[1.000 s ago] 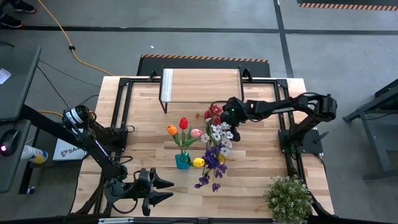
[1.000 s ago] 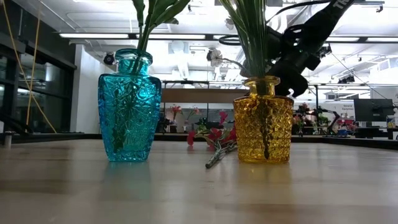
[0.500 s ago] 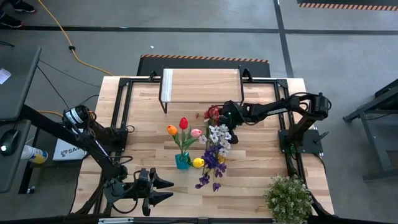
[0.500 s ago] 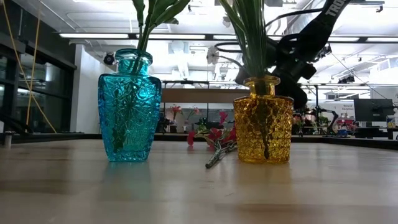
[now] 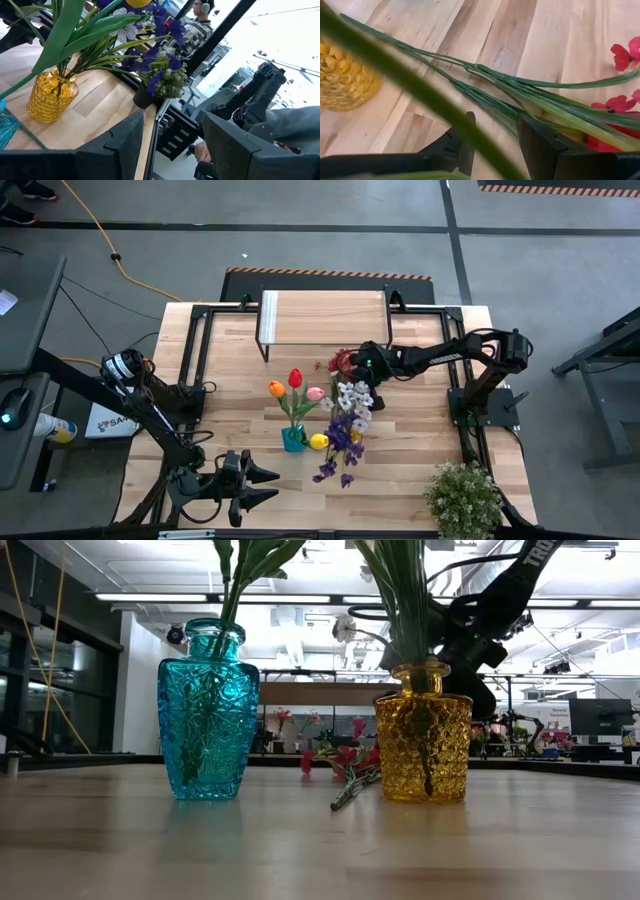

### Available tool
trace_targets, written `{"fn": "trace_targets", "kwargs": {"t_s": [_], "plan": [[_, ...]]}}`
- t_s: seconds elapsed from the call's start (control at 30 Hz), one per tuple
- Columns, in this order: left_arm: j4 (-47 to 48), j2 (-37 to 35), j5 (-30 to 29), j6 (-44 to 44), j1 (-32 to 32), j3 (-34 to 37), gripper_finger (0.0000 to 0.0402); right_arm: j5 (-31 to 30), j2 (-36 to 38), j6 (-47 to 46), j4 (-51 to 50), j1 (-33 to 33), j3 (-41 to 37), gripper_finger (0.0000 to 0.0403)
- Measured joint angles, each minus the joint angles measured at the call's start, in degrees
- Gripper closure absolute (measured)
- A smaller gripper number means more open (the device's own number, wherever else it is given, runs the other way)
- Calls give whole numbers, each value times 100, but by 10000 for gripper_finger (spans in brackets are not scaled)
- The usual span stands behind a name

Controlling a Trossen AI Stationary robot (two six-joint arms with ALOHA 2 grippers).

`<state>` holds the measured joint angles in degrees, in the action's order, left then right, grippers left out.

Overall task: Pick and place flowers into a vace then onto a shelf
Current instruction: Put the red flowers into the yellow vase

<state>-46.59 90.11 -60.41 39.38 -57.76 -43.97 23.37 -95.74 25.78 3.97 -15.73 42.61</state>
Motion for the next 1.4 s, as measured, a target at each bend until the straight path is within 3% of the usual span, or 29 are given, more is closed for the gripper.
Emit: {"fn": "trace_targets", "kwargs": {"t_s": [0.37, 0.8, 1.4], "plan": [[0, 0, -2, -2, 0, 0, 163, -369, 0, 321, -11, -2, 0, 266], [-7, 0, -2, 9, 0, 0, 163, -376, 0, 925, 38, -2, 0, 186], [-194, 0, -30, 2, 0, 0, 163, -113, -479, 882, 325, 42, 2, 184]]}}
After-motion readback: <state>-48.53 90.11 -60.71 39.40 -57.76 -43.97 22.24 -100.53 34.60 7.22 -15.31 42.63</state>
